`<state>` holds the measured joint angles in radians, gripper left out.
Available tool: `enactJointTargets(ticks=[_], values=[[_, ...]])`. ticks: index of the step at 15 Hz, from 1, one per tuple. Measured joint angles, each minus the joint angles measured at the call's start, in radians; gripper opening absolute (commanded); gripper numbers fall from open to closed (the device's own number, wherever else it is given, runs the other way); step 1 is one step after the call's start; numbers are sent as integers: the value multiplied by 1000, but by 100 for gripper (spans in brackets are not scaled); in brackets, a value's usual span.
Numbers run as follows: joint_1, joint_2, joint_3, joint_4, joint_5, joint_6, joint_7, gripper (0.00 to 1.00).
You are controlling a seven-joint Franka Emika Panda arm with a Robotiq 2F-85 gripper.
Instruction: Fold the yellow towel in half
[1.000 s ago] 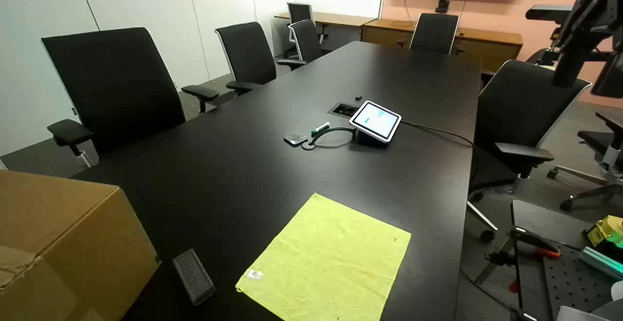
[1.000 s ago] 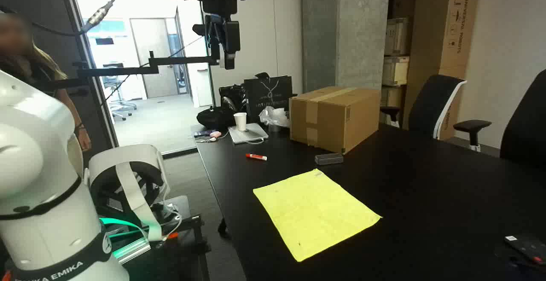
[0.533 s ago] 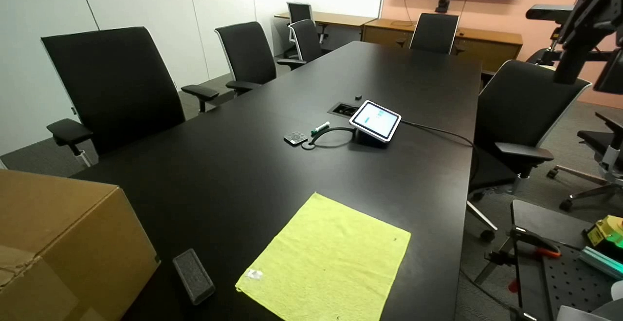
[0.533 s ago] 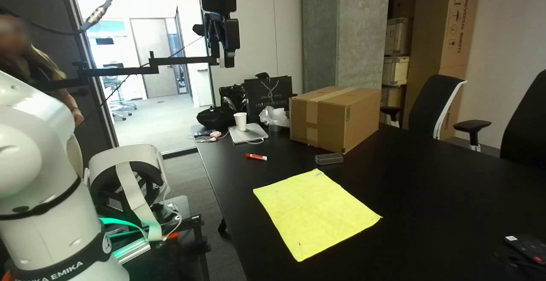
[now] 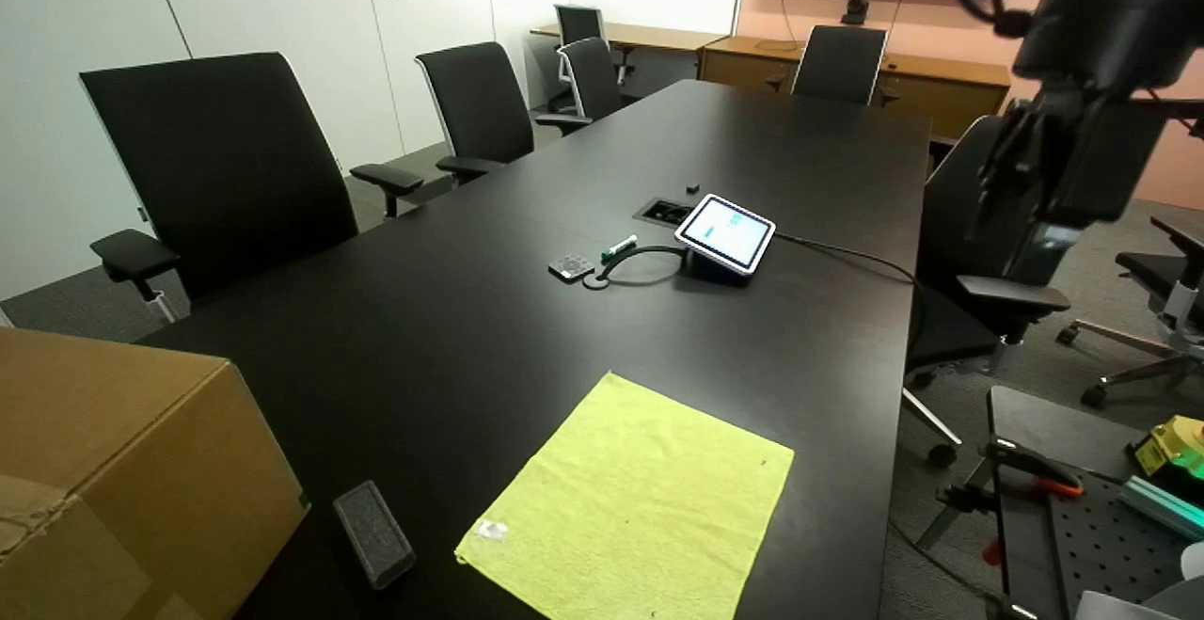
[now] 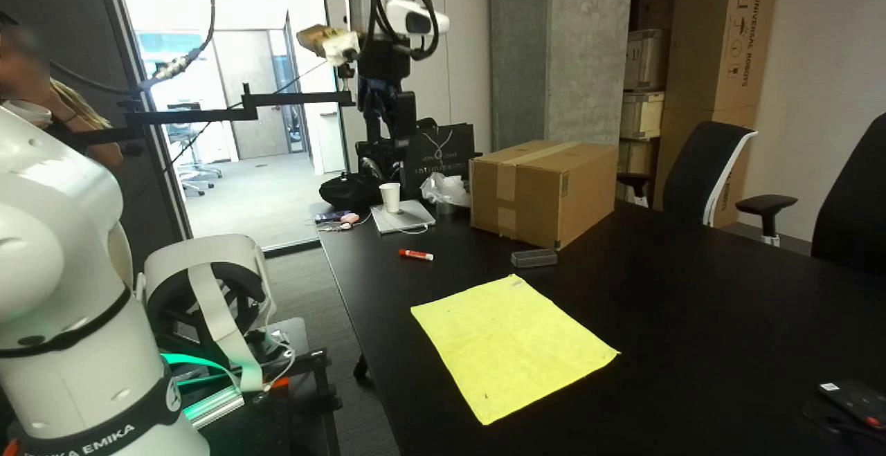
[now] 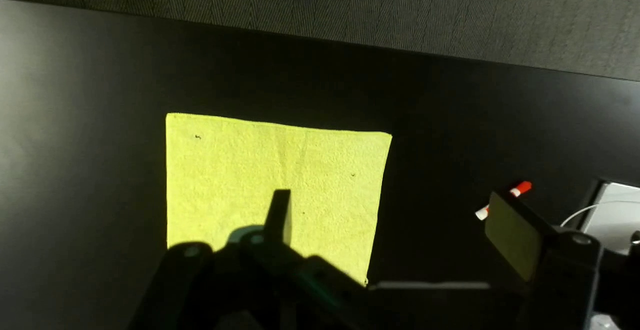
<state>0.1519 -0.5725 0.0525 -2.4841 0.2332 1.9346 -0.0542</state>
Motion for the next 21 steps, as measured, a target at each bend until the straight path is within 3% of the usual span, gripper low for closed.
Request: enactJointTargets(ticks=[8,15,21], values=[[28,278,7,-175,1,443,-130,100],[47,542,5,-170,-2,638,-470,100],[-21,745,14,-115,-8,862,-491,100]])
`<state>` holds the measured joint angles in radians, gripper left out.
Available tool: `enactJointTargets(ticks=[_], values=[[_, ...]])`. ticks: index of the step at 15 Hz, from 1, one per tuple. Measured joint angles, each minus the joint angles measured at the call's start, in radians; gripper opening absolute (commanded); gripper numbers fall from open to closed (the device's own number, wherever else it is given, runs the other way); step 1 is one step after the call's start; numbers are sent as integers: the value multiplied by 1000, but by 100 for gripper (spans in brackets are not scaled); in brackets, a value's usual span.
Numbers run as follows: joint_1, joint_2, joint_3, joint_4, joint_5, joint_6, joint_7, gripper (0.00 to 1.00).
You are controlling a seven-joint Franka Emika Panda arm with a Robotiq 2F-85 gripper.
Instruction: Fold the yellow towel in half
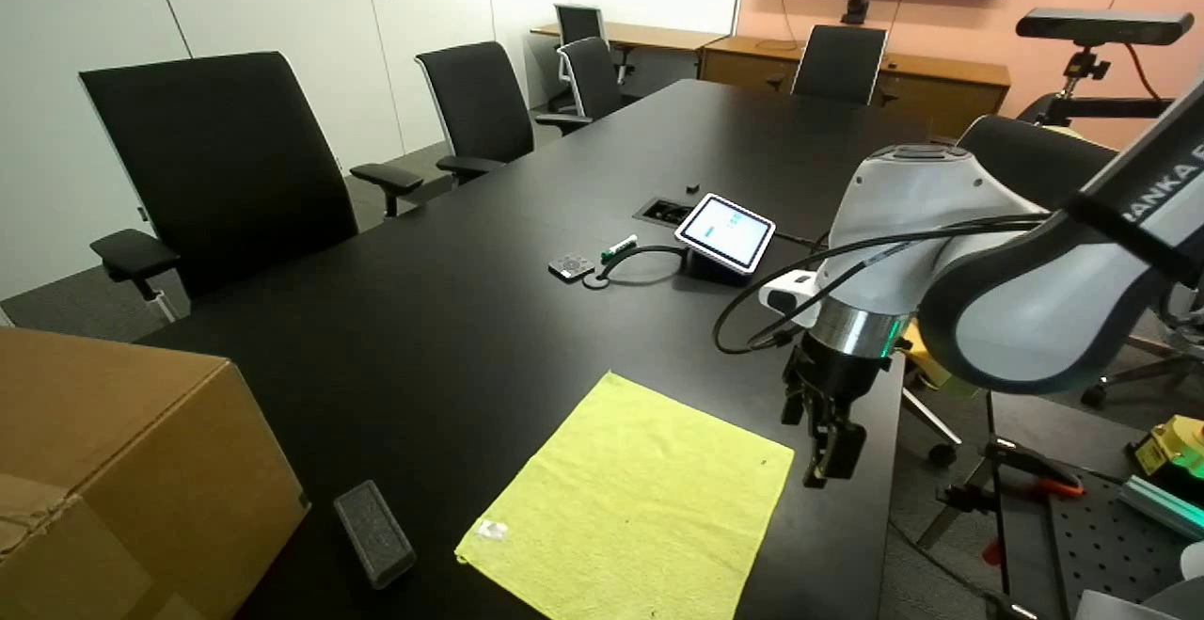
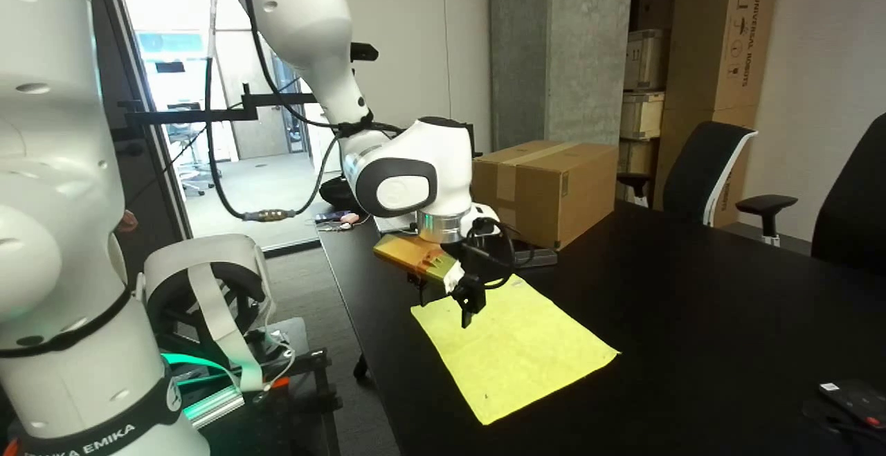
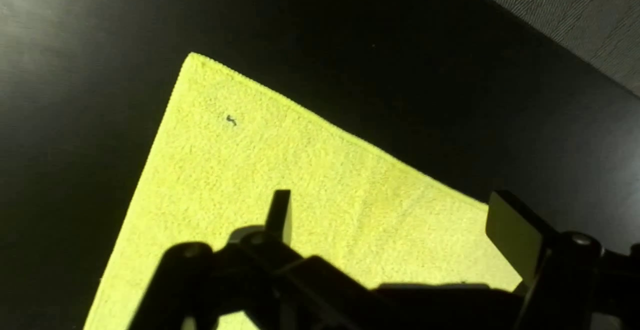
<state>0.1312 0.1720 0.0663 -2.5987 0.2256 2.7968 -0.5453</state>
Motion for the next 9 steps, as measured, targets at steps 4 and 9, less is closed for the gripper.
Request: enactJointTargets(ticks=[4,9], values=[[-45,146,-11,47,-78,166,164,100],[11,270,-131,92,-239,230,406,100]])
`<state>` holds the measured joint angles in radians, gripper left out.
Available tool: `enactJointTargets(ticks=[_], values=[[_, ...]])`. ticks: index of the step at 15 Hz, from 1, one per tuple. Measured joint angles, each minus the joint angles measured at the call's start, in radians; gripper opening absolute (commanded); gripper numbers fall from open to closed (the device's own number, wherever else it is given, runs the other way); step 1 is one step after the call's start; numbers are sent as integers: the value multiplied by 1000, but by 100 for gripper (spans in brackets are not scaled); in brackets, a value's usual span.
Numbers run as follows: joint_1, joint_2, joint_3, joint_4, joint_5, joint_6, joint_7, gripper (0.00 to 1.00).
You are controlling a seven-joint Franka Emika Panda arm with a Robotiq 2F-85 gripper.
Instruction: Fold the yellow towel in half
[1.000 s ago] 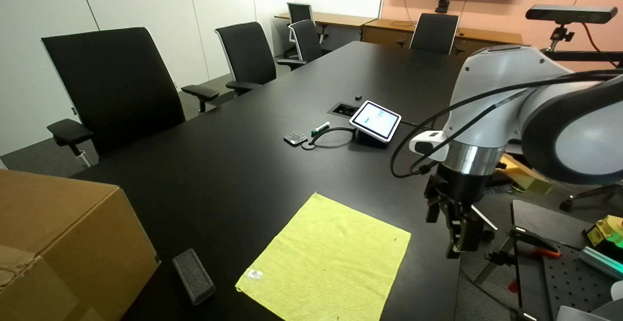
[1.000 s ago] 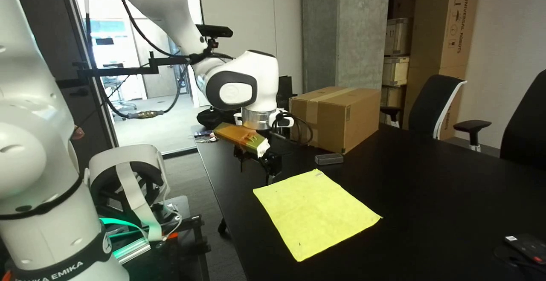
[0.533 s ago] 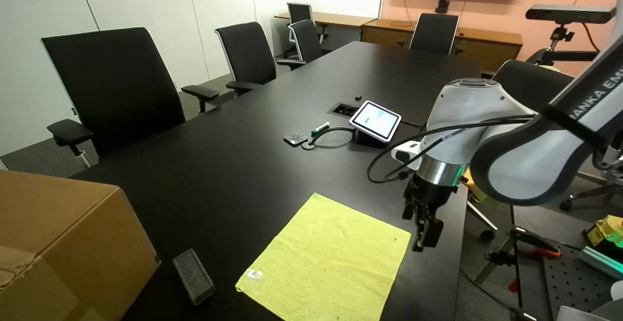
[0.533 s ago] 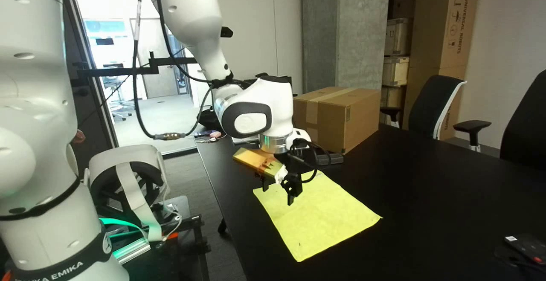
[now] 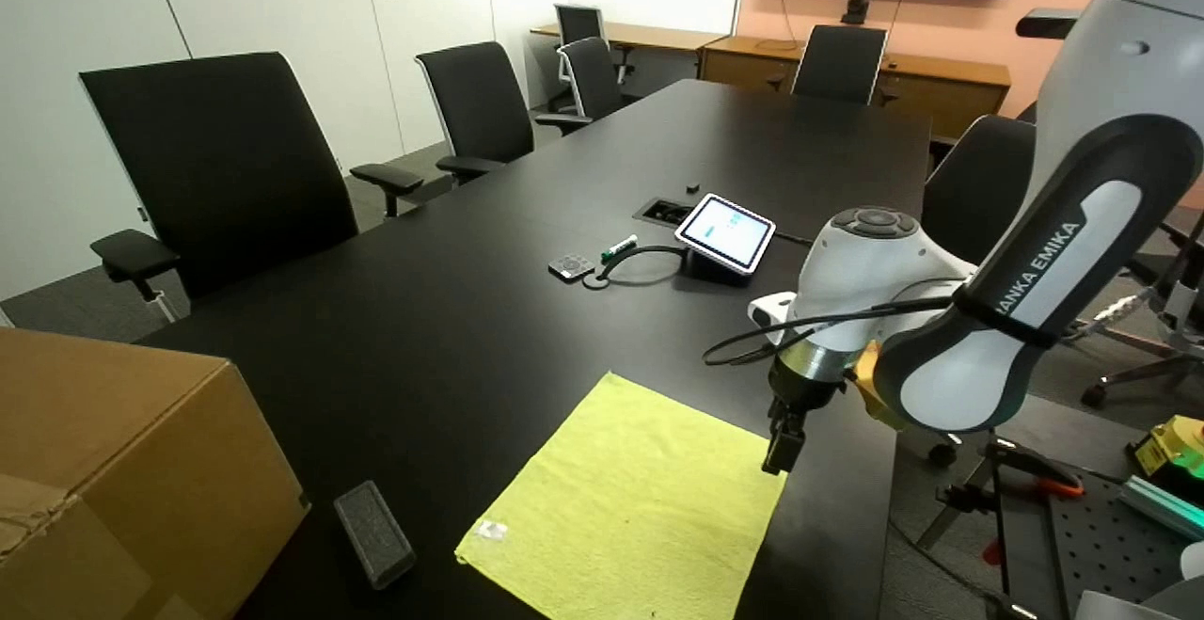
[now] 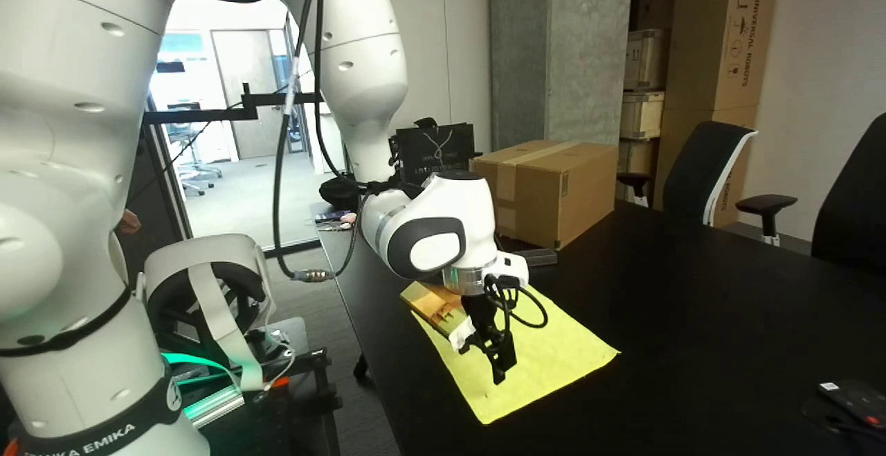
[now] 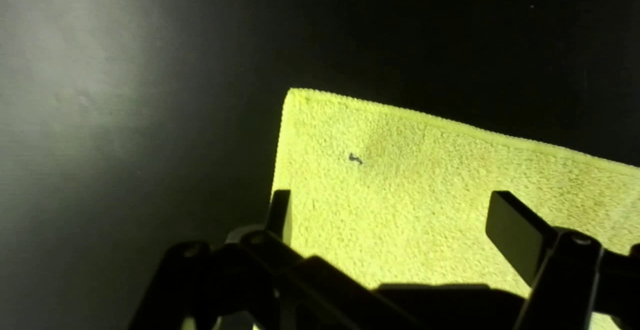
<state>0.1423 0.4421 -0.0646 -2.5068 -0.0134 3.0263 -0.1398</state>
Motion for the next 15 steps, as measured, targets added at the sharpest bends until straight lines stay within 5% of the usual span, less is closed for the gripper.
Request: enactJointTargets(ticks=[6,15], values=[[24,71,-26,39,-8,-2,137,100],[-49,117,15,48,6,-14,199,100]])
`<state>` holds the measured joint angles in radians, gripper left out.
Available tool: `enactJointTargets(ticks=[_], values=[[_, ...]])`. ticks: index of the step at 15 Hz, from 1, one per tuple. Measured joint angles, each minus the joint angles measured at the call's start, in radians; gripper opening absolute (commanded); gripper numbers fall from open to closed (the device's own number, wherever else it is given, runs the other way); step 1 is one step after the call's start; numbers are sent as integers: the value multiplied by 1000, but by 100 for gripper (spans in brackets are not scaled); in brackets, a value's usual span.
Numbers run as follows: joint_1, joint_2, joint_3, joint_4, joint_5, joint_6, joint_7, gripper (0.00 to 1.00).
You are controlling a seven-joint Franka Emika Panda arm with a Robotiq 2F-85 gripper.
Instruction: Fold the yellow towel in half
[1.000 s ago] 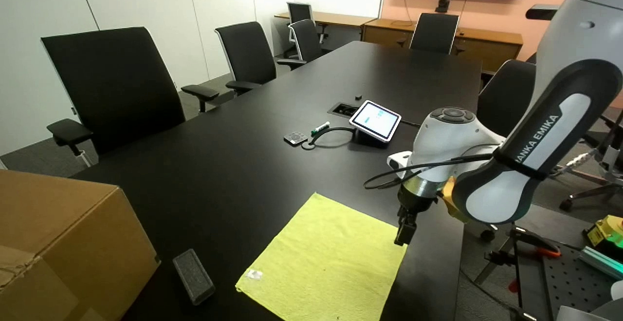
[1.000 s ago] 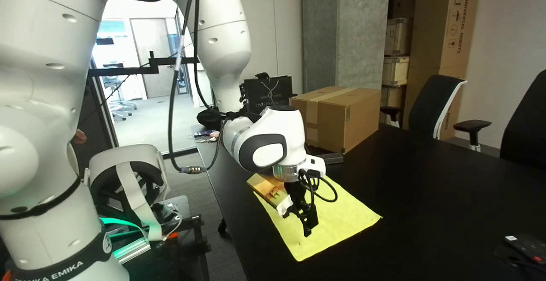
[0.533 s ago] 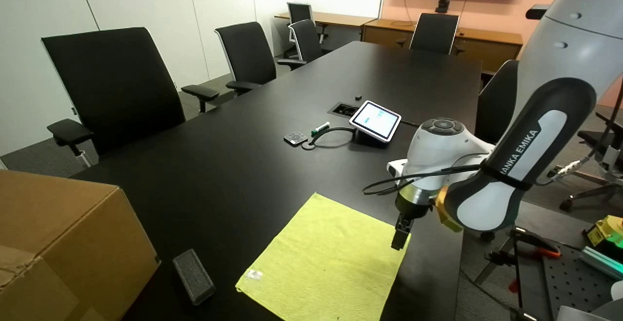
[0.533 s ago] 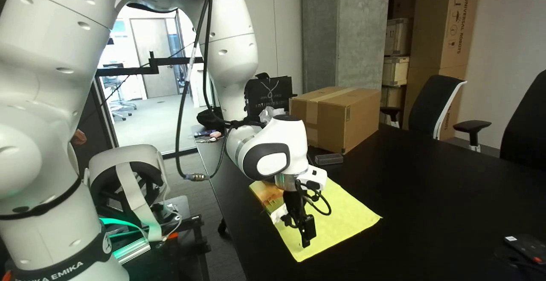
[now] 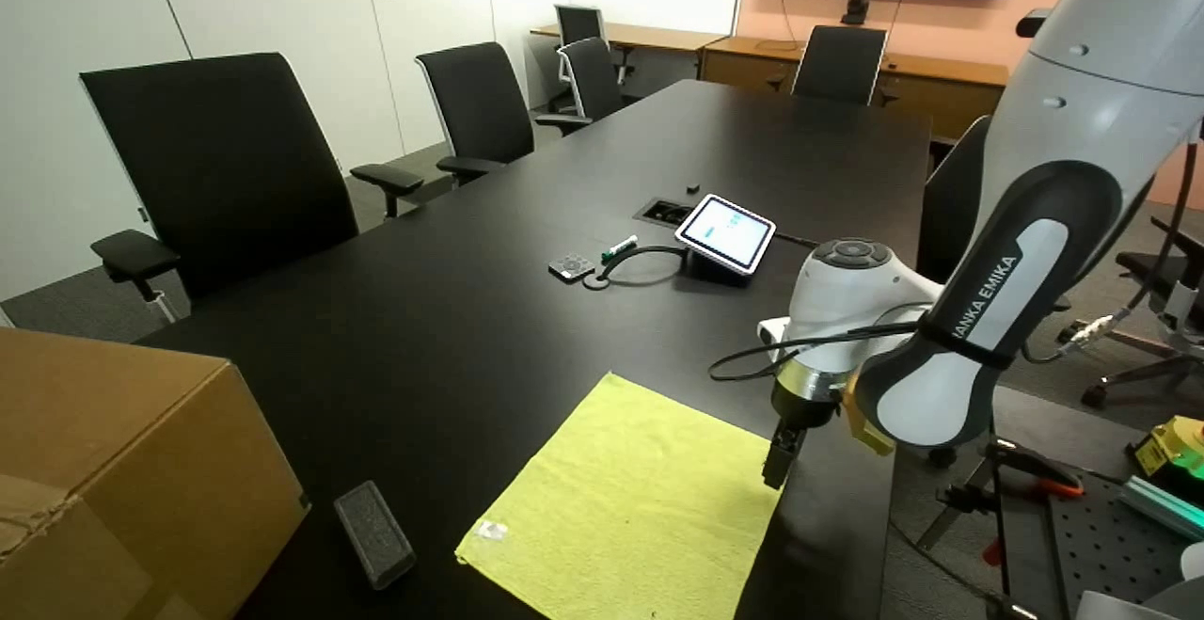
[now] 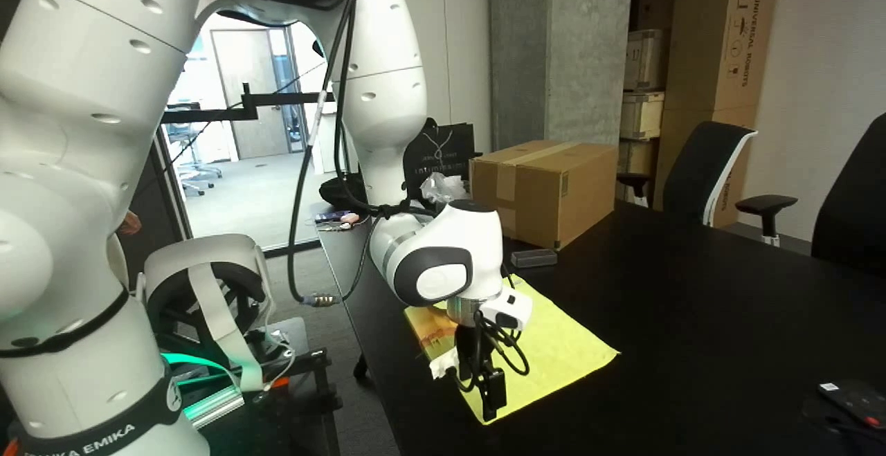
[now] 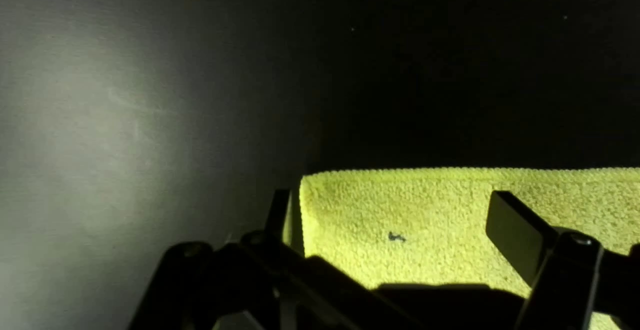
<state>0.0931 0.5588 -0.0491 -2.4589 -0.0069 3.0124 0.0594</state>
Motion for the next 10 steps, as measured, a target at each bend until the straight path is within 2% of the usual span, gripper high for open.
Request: enactJointTargets(ticks=[10], values=[[-51,54,24,44,44,0,13,100]])
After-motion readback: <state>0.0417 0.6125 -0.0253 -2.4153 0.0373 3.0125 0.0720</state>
